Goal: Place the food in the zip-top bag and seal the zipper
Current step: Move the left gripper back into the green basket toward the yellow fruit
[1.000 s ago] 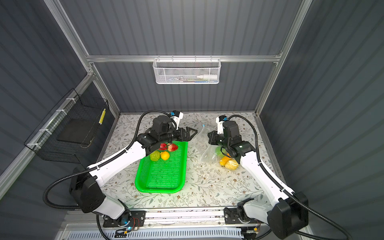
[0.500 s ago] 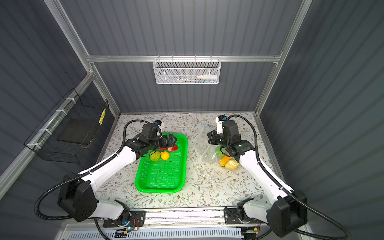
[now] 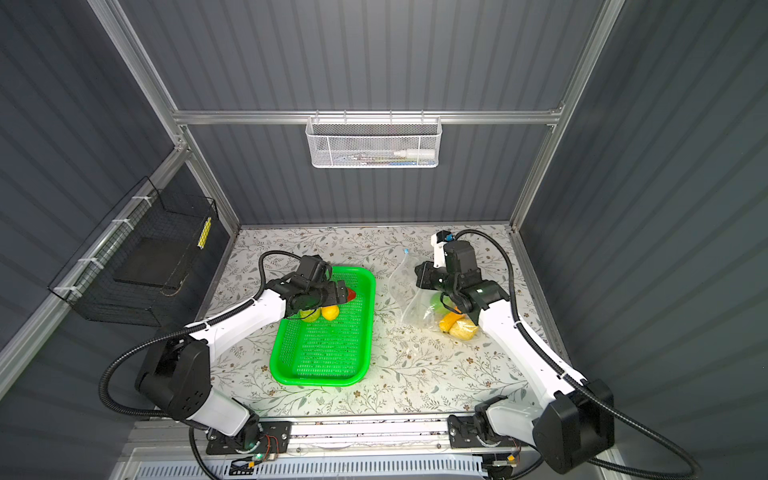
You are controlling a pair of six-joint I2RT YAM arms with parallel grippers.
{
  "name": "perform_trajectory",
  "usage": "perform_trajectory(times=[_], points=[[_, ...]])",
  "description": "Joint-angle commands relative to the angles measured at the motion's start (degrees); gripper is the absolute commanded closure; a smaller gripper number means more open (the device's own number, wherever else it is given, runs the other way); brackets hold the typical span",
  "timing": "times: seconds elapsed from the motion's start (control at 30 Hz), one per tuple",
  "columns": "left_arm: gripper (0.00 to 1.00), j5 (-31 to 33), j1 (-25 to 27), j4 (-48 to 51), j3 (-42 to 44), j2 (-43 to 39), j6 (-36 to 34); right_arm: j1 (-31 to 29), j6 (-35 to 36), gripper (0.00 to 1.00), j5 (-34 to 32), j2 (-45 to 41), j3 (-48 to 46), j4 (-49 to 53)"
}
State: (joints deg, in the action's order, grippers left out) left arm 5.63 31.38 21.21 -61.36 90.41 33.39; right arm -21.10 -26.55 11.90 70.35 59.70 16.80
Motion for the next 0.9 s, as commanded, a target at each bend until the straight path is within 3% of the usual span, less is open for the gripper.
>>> perform_trajectory(times=[0.0, 0.43, 0.87], points=[[0.0, 0.2, -0.4, -0.3, 0.8, 1.7, 1.3, -0.3, 0.5, 0.9, -0.7, 0.1, 1.0, 0.5], [0.01, -8.1, 1.2, -3.7, 0.8, 6.1, 2.2, -0.3, 0.5, 0.9, -0.8, 0.1, 0.9, 0.5], [0.01, -8.0, 4.5, 2.7, -1.6, 7.1, -4.3, -0.3, 0.7, 0.9, -1.0, -0.3, 1.0, 0.8]])
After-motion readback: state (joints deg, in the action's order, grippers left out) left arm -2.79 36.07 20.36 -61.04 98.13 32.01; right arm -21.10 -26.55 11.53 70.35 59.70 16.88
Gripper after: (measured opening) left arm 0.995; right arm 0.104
